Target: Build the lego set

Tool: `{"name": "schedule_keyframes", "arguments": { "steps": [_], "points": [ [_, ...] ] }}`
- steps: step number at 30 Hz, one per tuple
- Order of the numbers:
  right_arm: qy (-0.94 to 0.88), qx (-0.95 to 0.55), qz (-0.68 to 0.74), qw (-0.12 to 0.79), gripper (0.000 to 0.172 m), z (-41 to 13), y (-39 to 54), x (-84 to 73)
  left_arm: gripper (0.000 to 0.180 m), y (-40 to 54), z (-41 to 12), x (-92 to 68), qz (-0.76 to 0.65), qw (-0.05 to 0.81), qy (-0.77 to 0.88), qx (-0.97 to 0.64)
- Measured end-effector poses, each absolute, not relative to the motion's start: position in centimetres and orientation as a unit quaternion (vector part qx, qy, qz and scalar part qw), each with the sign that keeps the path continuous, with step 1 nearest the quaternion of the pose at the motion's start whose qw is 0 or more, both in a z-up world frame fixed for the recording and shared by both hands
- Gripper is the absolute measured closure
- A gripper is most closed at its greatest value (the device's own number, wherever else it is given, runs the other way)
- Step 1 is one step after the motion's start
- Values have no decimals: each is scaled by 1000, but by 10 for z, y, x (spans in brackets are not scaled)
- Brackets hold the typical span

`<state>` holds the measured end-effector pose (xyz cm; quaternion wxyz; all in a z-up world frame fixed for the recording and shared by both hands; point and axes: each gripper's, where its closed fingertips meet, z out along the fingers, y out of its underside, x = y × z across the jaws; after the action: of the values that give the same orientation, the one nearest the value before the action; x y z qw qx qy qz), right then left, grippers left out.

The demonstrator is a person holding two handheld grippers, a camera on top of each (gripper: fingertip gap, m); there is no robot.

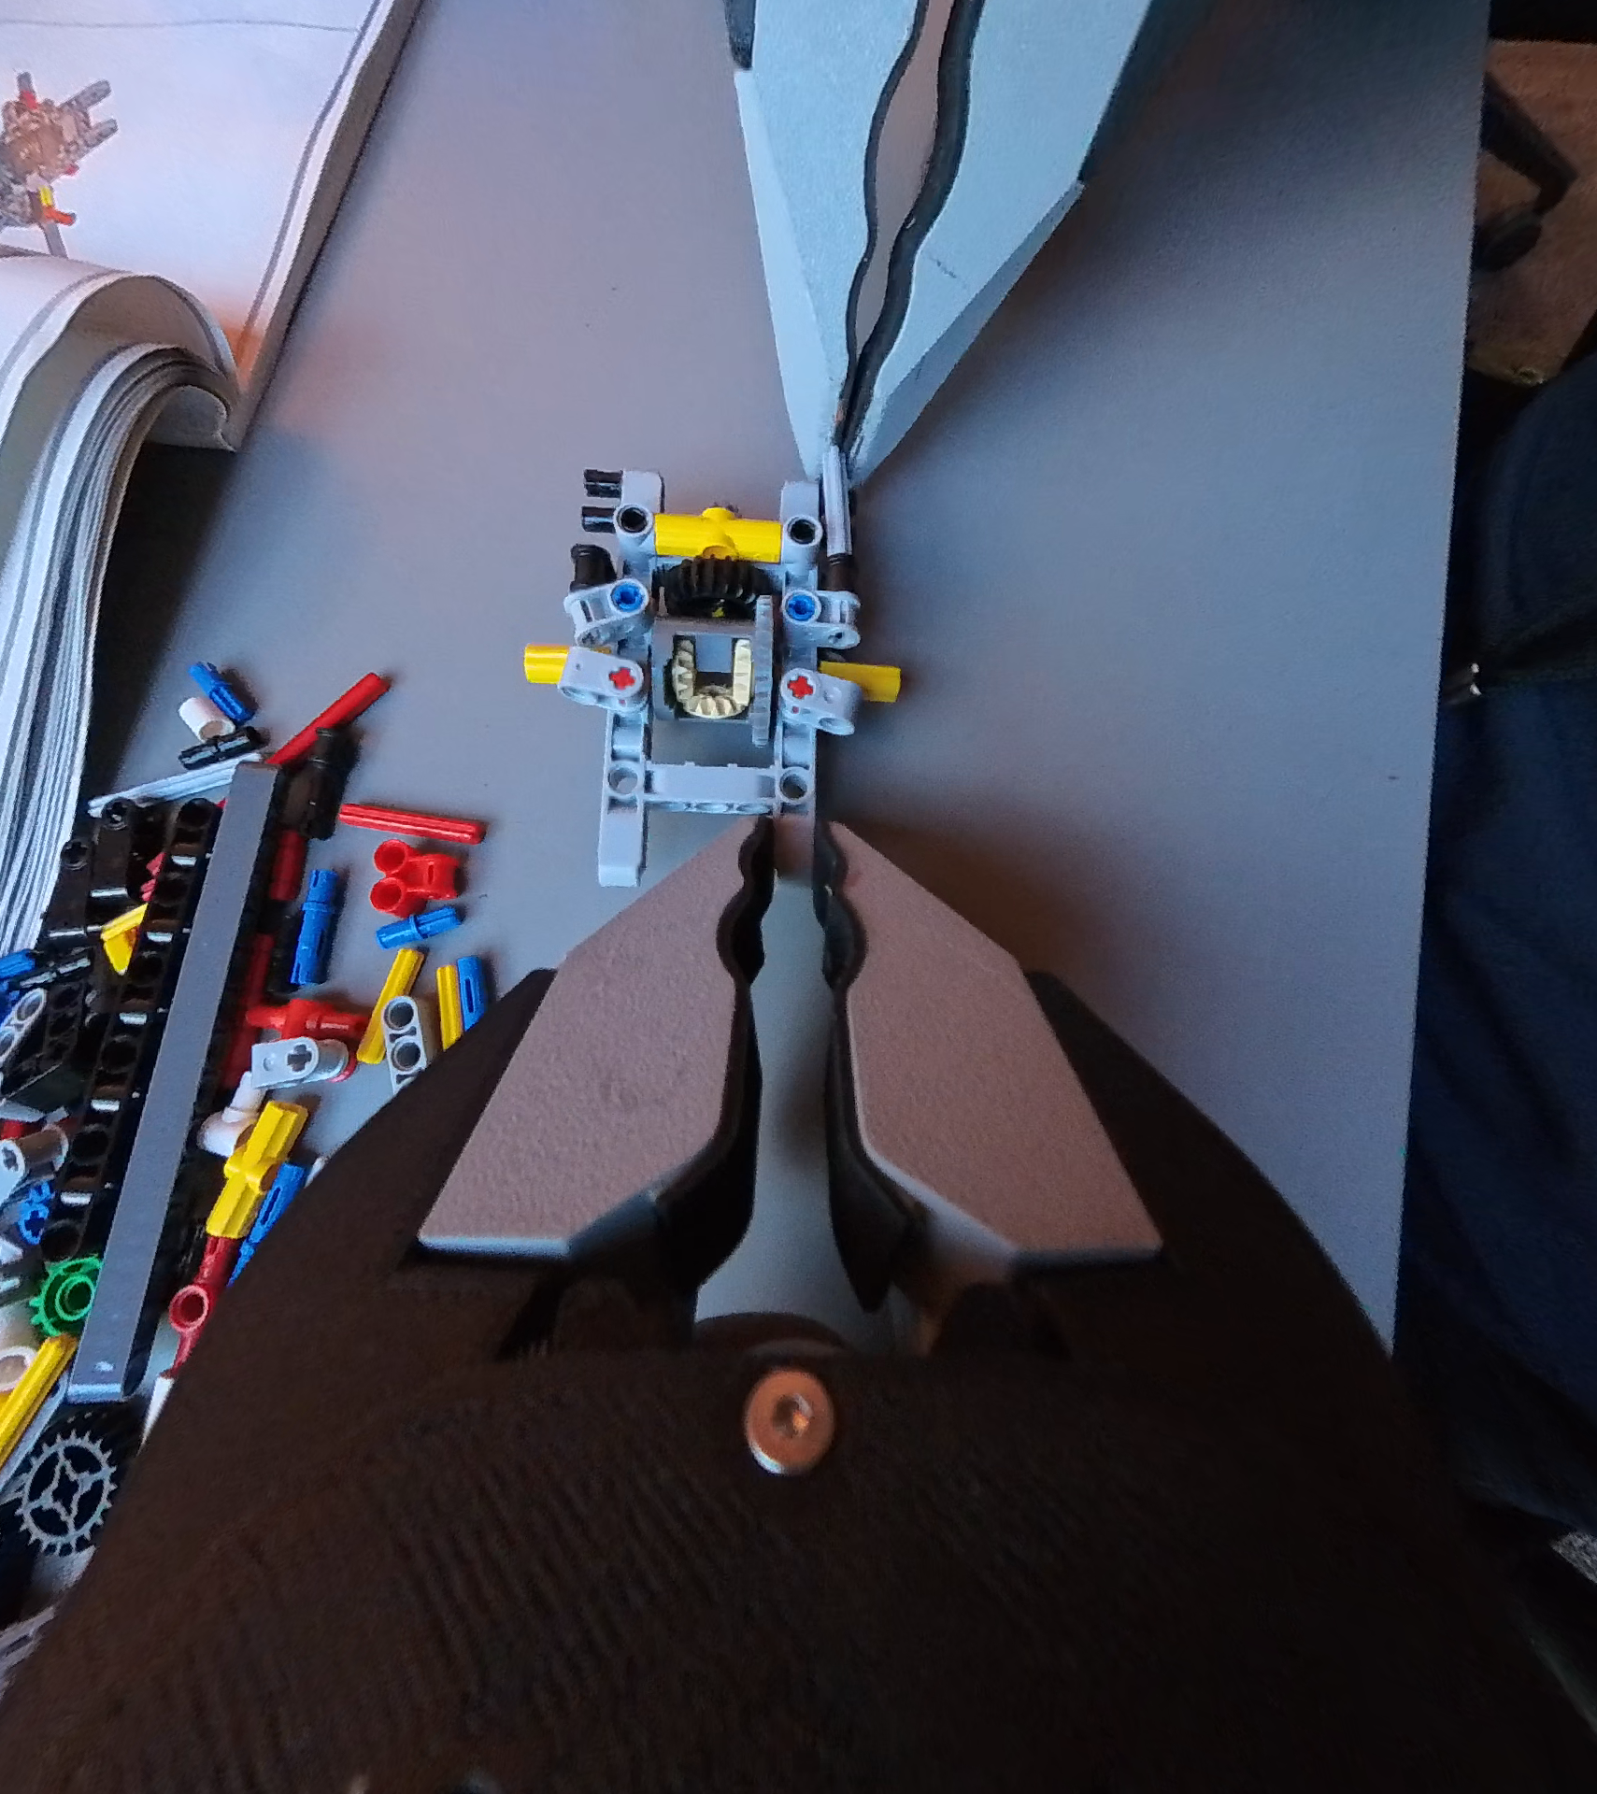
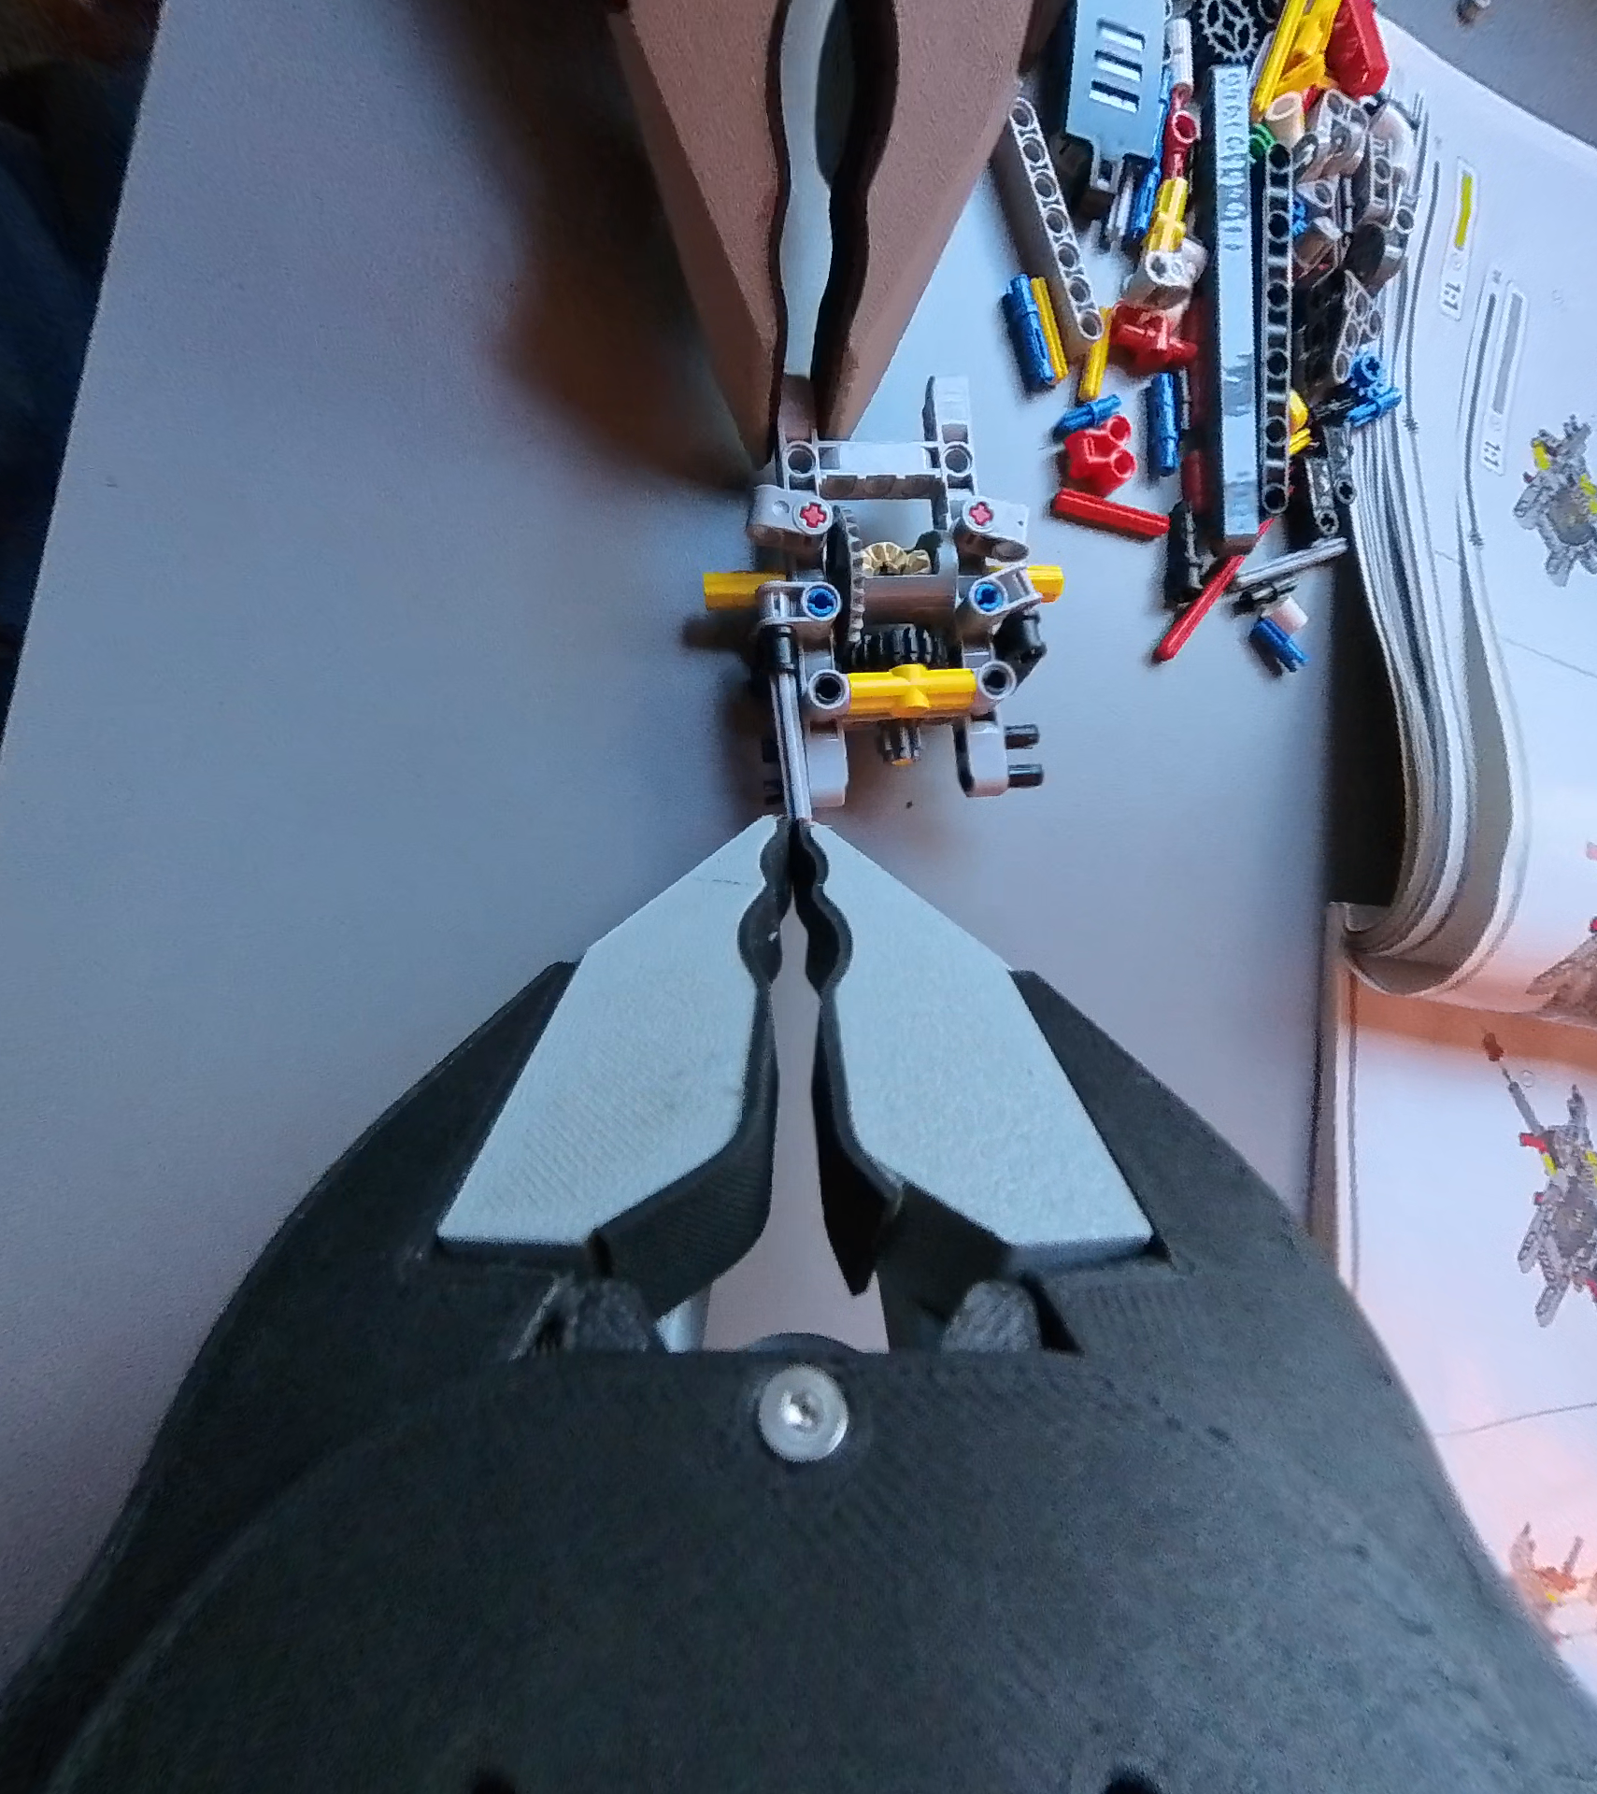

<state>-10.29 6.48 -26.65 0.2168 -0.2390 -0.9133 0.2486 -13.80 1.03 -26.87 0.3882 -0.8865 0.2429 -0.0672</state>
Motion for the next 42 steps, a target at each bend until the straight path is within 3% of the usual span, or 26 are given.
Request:
{"name": "schedule_keyframes", "arguments": {
  "steps": [19,31,34,37,38,39,40,41,42],
  "points": [
    [-919,-233,231,218,172,-269,64,-102,176,12,-270,-138,-57,386,239,-889],
    [-878,-273,332,208,172,-265,77,-103,174,17,-269,-141,-75,391,213,-892],
    [-874,-277,344,203,172,-264,76,-102,149,19,-267,-147,-73,398,188,-895],
    [-866,-278,364,202,172,-260,75,-101,149,16,-250,-148,-89,430,162,-884],
    [-861,-286,371,201,155,-259,75,-103,149,17,-245,-147,-95,437,155,-881],
    [-856,-292,379,194,150,-258,75,-105,149,18,-240,-144,-99,440,152,-880],
    [-853,-293,391,183,151,-256,72,-104,149,22,-236,-140,-101,441,156,-878],
    [-852,-288,401,172,168,-254,69,-102,150,27,-232,-133,-100,441,167,-876],
    [-850,-284,409,173,172,-251,67,-102,153,32,-231,-127,-96,437,181,-876]
  ]
}}
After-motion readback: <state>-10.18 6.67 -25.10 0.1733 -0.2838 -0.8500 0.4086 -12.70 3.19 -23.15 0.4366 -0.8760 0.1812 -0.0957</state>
